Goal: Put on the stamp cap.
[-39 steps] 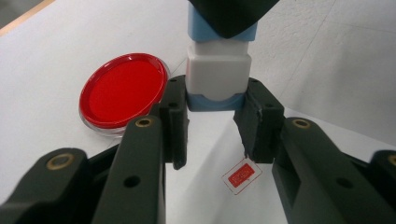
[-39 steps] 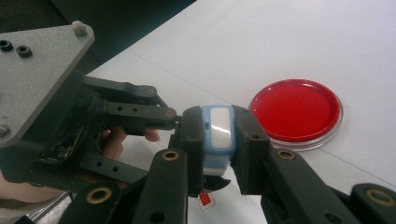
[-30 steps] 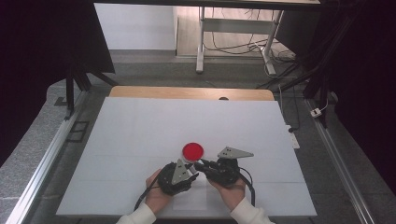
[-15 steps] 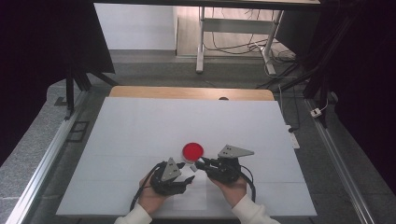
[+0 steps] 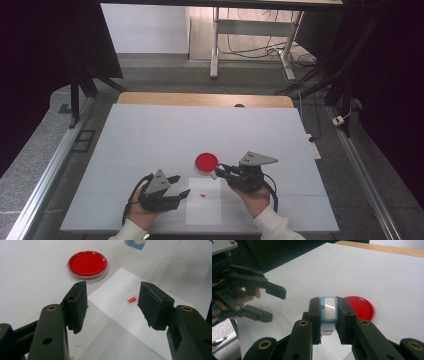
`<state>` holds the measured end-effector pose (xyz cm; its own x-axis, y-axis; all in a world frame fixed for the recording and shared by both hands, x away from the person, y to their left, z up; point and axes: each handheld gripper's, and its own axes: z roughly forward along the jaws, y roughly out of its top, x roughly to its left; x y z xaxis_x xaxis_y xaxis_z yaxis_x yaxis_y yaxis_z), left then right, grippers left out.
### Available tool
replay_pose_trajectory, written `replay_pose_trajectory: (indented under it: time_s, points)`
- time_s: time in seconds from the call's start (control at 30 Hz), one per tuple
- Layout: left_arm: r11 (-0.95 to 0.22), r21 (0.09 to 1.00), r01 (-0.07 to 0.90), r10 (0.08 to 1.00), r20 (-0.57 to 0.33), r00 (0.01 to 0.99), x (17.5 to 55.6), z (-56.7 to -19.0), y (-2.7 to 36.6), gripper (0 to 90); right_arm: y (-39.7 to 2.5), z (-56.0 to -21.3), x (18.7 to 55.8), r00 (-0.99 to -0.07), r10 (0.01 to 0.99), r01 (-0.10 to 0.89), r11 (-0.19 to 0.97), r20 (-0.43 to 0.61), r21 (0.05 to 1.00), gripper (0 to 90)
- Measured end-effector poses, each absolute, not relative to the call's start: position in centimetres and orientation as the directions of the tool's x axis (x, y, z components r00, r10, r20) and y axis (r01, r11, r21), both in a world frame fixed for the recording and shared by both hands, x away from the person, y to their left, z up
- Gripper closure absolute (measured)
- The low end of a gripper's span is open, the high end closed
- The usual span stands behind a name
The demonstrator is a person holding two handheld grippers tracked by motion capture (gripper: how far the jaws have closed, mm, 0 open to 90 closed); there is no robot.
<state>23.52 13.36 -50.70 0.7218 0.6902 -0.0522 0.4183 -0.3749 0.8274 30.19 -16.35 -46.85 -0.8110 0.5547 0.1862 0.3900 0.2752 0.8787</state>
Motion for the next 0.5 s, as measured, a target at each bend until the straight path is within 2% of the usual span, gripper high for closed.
replay_pose_trajectory:
  time_s: [0.23,0.5]
  points:
    - [-0.347,0.826,0.444,0.728,-0.061,0.683,23.1,-50.7,15.7,39.2,-16.9,-46.7,30.6,-0.806,0.558,0.402,0.272,0.197,0.874,75.0]
    - [-0.328,0.82,0.47,0.767,-0.059,0.639,22.4,-50.8,18.7,38.6,-17.4,-46.3,30.8,-0.808,0.566,0.383,0.295,0.163,0.875,75.1]
